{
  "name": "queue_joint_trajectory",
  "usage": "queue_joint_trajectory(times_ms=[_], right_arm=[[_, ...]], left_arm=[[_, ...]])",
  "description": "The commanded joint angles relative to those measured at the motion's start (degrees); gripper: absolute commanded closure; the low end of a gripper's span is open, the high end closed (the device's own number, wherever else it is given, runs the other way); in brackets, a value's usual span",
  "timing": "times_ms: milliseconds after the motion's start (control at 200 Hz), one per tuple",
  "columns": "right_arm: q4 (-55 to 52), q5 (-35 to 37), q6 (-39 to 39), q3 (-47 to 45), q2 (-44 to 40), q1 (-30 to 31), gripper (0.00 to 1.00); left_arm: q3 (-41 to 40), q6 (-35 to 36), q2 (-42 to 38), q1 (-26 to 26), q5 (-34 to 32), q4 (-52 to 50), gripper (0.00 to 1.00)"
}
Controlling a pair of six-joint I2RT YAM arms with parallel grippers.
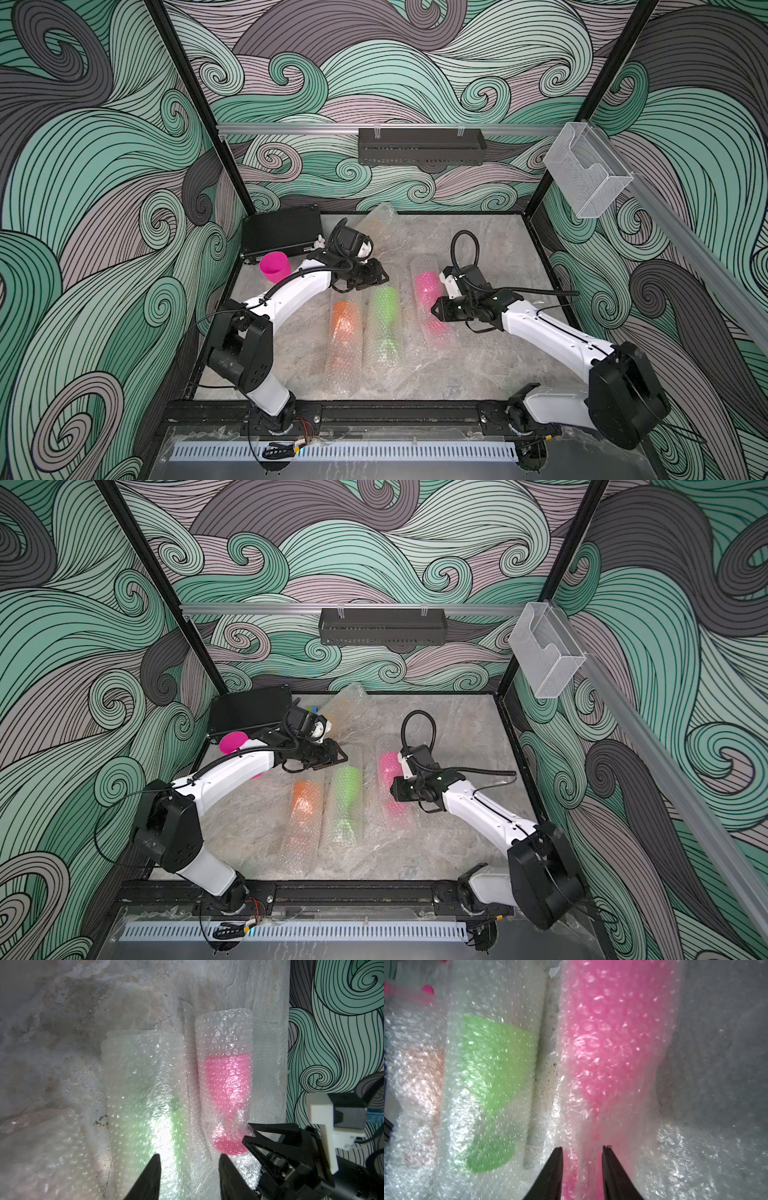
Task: Unpack wine glasses from bubble wrap
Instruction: Place the bubble wrap at the center of the board.
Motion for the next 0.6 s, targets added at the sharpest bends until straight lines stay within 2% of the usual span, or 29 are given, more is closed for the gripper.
queue_joint_trajectory(times_ms=[0,245,596], right_arm=[[-0.18,-1.69,-0.75,1.40,-3.86,-0.39,0.48],[-2.63,-2.85,-2.71,2.64,-7.07,-5.45,0.47],[-3.65,-1.48,-2.81,-0.04,-10.21,-11.81,0.48]], left_arm=[[2.43,-1.68,1.26,-1.58,1.26,1.60,0.55],[4.96,-4.25,3.43,-6.07,2.33,3.24,0.55],[10.84,-8.69,11.19,-13.57,1.24,3.44,0.53]])
